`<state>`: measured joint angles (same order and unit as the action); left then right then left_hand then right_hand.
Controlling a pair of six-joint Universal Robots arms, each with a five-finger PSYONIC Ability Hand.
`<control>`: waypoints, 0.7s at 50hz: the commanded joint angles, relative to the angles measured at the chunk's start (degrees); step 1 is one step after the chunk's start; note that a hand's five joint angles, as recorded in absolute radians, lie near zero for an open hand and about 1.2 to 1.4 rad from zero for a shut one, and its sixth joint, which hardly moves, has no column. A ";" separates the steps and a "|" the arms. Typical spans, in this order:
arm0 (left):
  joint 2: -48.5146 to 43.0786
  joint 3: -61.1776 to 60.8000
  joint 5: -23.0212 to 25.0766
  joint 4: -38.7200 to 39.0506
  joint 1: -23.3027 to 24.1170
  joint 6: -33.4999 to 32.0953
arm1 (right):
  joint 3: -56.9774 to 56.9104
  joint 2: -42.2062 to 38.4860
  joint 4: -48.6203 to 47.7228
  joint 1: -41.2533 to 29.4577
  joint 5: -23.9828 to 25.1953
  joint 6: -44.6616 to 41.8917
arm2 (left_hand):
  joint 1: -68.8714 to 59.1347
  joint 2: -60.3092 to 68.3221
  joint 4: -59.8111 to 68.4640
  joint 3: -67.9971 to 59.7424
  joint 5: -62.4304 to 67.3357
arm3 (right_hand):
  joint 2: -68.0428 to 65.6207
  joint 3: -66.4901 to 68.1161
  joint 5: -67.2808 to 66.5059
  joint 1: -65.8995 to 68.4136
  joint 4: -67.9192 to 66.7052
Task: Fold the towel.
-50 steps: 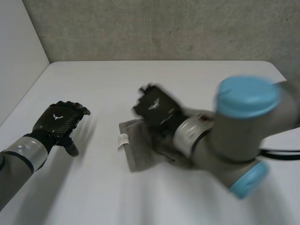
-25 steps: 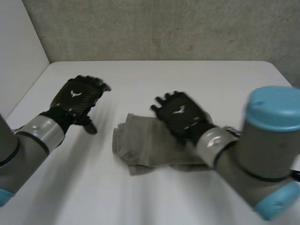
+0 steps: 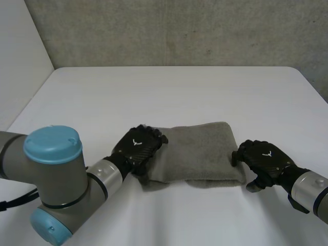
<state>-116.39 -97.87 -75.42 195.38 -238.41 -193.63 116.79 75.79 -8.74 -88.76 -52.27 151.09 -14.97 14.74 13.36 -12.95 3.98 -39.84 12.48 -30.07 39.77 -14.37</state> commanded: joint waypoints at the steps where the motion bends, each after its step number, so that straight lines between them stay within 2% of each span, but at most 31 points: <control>1: -1.38 -0.21 -0.61 0.01 0.40 0.27 | -0.25 -2.57 -1.19 -0.45 -0.47 0.25 | 0.55 -0.32 -3.36 2.95 0.44 | -12.09 -2.48 -11.87 12.17 4.37; 5: -1.38 -0.39 -0.61 -0.08 1.19 0.54 | -0.25 -2.58 -1.80 -0.71 -0.47 0.95 | 0.55 -0.32 -3.36 2.95 0.44 | -22.17 -2.48 -21.95 22.25 4.37; 7: -1.29 -0.65 -0.87 -0.08 1.54 0.63 | -0.34 -2.66 -2.16 -0.80 -0.65 1.05 | 0.55 -0.32 -3.36 2.95 0.44 | -22.22 -2.48 -21.99 22.29 4.37; 8: -1.12 -1.00 -1.31 -0.08 1.89 0.63 | -0.42 -2.66 -2.33 -0.89 -0.91 1.13 | 0.55 -0.32 -3.36 2.95 0.44 | -17.89 -2.48 -17.66 17.96 4.37; 9: -0.86 -1.35 -1.83 -0.08 2.07 0.63 | -0.51 -2.75 -2.33 -1.06 -1.60 1.57 | 0.55 -0.32 -3.36 2.95 0.44 | -7.85 -2.48 -7.62 7.93 4.37; 11: -0.68 -1.62 -2.19 -0.08 2.42 0.63 | -0.51 -2.75 -2.33 -1.06 -2.31 2.53 | 0.72 -0.48 -3.36 2.95 0.28 | -4.09 -2.48 -3.86 4.16 4.37; 16: -0.41 -2.06 -2.80 -0.08 3.30 0.63 | -0.51 -2.67 -2.68 -1.32 -4.16 6.05 | 1.06 -0.82 -3.36 2.95 -0.06 | 2.48 -2.48 2.71 -2.40 4.37; 21: -0.50 -2.23 -2.81 -0.08 3.13 0.63 | -0.42 -2.75 -4.70 -2.64 -4.77 6.85 | 1.23 -0.99 -3.36 2.95 -0.23 | 2.18 -2.48 2.41 -2.10 4.37; 23: -0.50 -2.41 -2.89 -0.08 2.86 0.63 | -0.42 -2.84 -5.50 -3.08 -5.22 6.85 | 1.23 -0.99 -3.36 2.95 -0.23 | 0.49 -2.48 0.72 -0.41 4.37; 25: -0.41 -2.41 -2.89 -0.08 2.86 0.63 | -0.51 -3.36 -7.25 -3.26 -6.79 6.85 | 1.23 -0.99 -3.36 2.95 -0.23 | -10.20 -2.48 -9.97 10.28 4.37; 26: -0.41 -2.41 -2.89 -0.08 2.86 0.63 | -0.51 -3.37 -7.25 -3.26 -6.80 6.85 | 1.23 -0.99 -3.36 2.95 -0.23 | -10.27 -2.48 -10.05 10.35 4.37; 27: -0.24 -2.41 -2.89 0.00 2.78 0.71 | -0.69 -3.98 -7.69 -3.35 -7.58 6.85 | 1.23 -0.99 -3.36 2.95 -0.23 | -20.26 -2.48 -20.04 20.34 4.37; 28: 0.11 -2.50 -2.89 0.01 2.77 0.71 | -0.69 -3.98 -7.69 -3.35 -7.59 6.85 | 1.39 -1.16 -3.36 2.95 -0.40 | -20.36 -2.48 -20.14 20.44 4.37; 29: 0.11 -2.50 -2.89 0.01 2.77 0.71 | -0.86 -4.33 -7.87 -3.35 -7.94 6.85 | 1.40 -1.16 -3.36 2.95 -0.40 | -34.19 -2.48 -33.96 34.27 4.37; 30: 0.46 -2.67 -2.98 0.01 2.77 0.80 | -0.95 -4.42 -7.96 -3.35 -8.03 6.93 | 1.40 -1.16 -3.36 2.95 -0.40 | -40.10 -2.48 -39.87 40.17 4.37; 35: 2.65 -3.29 -3.07 0.01 2.77 0.98 | -0.78 -4.34 -7.43 -3.17 -8.12 7.11 | 1.90 -1.66 -3.36 2.95 -0.90 | -40.16 -2.48 -39.93 40.23 4.37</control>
<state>-115.98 -100.54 -78.37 195.36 -235.62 -192.88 116.00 71.61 -16.60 -92.17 -60.14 158.08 -14.97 14.74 13.36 -12.95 3.87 -75.81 12.47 -67.06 76.37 -14.37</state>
